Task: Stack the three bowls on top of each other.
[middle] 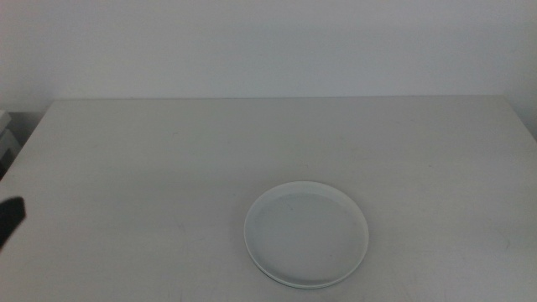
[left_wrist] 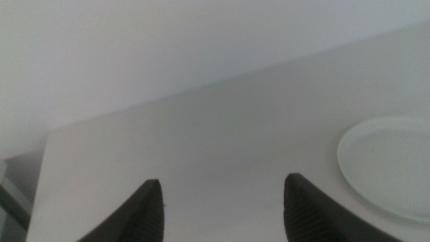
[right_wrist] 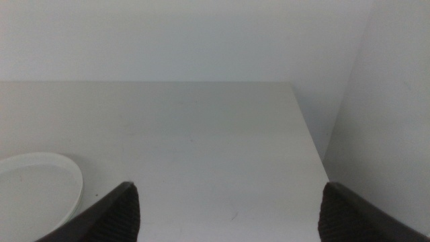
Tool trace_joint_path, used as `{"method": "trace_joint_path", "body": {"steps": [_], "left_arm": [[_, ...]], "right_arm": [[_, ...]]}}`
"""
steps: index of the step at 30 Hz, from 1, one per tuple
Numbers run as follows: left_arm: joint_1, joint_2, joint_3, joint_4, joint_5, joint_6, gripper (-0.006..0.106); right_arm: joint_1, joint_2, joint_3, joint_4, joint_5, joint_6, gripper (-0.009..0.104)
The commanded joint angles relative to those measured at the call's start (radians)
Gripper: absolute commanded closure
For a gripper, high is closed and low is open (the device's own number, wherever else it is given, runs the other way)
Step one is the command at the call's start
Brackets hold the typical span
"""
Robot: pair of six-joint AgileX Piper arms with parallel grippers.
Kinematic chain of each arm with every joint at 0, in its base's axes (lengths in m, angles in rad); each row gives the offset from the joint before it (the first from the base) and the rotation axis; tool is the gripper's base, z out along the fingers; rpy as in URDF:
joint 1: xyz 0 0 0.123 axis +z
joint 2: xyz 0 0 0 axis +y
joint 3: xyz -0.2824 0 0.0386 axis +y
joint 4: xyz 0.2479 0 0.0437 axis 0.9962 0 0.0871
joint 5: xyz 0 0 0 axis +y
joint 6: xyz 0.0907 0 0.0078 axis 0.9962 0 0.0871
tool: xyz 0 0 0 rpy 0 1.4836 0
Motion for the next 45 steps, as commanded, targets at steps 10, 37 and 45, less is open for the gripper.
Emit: {"method": "trace_joint_path", "body": {"steps": [10,37,45], "left_arm": [[0.040,-0.009,0.106,-0.050,0.014,-0.004,0.039],[0.460,-0.374,0.567,-0.210,-0.502,0.040,0.039],[0.460,-0.373,0.567,-0.210,-0.503,0.040,0.039]], "right_arm": [[0.004,0.020,-0.011,-0.021,-0.079,-0.007,0.027],[0.004,0.020,-0.011,-0.022,-0.080,-0.007,0.027],[-0.014,0.014,0.011,-0.076,-0.151,-0.027,0.027]]}}
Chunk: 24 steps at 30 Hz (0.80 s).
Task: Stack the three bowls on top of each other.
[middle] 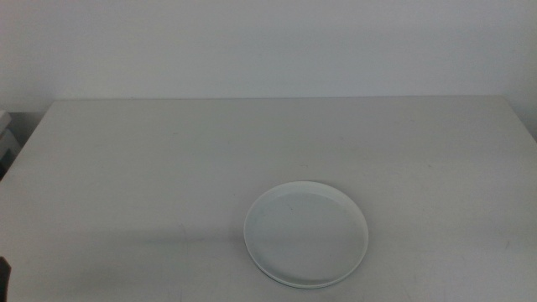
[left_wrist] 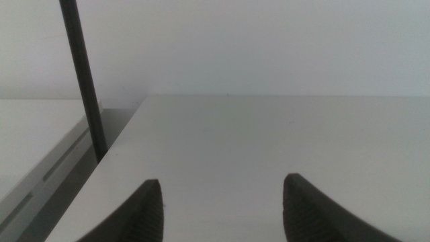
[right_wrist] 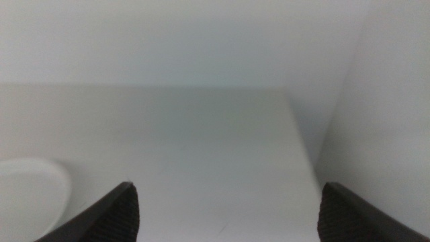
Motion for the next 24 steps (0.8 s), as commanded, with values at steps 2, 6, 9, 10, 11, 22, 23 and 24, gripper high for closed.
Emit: {"method": "trace_joint_path", "body": {"steps": [2,6,9,10,11,22,23,24], "left_arm": [[0.001,-0.014,-0.002,-0.009,-0.076,-0.012,0.039],[0.001,-0.014,-0.002,-0.009,-0.076,-0.012,0.039],[0.001,-0.014,-0.002,-0.009,-0.076,-0.012,0.039],[0.001,-0.014,-0.002,-0.009,-0.076,-0.012,0.039],[0.001,-0.014,-0.002,-0.009,-0.076,-0.012,0.039],[0.001,-0.014,-0.002,-0.009,-0.076,-0.012,0.039],[0.001,-0.014,-0.002,-0.009,-0.076,-0.012,0.039],[0.001,-0.014,-0.002,-0.009,-0.076,-0.012,0.039]], "right_arm": [[-0.041,-0.003,0.055,-0.080,-0.265,-0.015,0.027],[-0.138,-0.057,0.255,-0.037,-0.607,0.007,0.027],[-0.200,-0.069,0.383,0.043,-0.734,0.006,0.027],[-0.210,-0.069,0.418,0.055,-0.752,0.001,0.027],[-0.212,-0.069,0.448,0.059,-0.764,-0.002,0.027],[-0.203,-0.069,0.596,0.087,-0.814,-0.017,0.027],[-0.203,-0.069,0.596,0.086,-0.812,-0.020,0.027],[-0.203,-0.069,0.596,0.086,-0.811,-0.027,0.027]]}}
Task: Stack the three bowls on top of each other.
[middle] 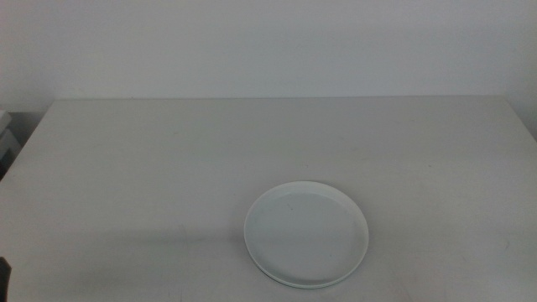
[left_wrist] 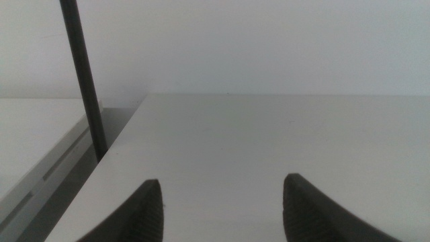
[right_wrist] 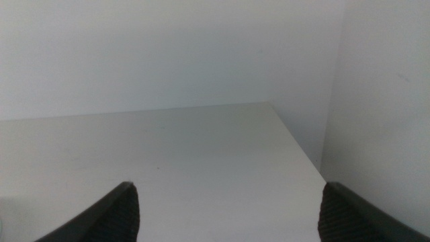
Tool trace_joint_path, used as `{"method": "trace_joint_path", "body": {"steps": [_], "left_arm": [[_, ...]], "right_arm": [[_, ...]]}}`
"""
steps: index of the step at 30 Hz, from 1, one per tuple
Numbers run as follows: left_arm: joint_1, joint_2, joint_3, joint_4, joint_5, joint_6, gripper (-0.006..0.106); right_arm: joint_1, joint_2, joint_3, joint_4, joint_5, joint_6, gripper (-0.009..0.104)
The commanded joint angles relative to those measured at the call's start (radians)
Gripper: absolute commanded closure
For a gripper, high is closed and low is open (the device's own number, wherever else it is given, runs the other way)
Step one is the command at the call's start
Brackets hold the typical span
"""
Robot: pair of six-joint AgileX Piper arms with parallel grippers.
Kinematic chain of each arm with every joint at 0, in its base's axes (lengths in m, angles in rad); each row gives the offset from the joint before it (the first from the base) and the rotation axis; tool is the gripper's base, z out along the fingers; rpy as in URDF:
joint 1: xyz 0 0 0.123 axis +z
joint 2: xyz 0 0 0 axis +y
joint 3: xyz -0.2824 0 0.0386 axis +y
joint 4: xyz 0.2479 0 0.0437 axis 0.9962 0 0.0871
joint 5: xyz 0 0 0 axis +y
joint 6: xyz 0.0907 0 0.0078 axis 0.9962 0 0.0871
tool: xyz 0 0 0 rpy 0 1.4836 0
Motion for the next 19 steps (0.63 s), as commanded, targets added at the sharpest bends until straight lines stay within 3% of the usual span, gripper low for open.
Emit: {"method": "trace_joint_path", "body": {"steps": [1,8,13,19], "left_arm": [[0.001,-0.014,-0.004,-0.009,-0.076,-0.012,0.039],[0.001,-0.014,-0.004,-0.009,-0.076,-0.012,0.039],[0.001,-0.014,-0.004,-0.009,-0.076,-0.012,0.039],[0.001,-0.014,-0.004,-0.009,-0.076,-0.012,0.039]], "right_arm": [[-0.002,0.012,-0.023,-0.002,-0.084,-0.025,0.027],[-0.002,0.012,0.036,0.005,-0.082,-0.031,0.027],[-0.002,0.013,0.033,0.004,0.036,-0.031,0.027],[-0.002,0.013,0.033,0.004,0.056,-0.031,0.027]]}}
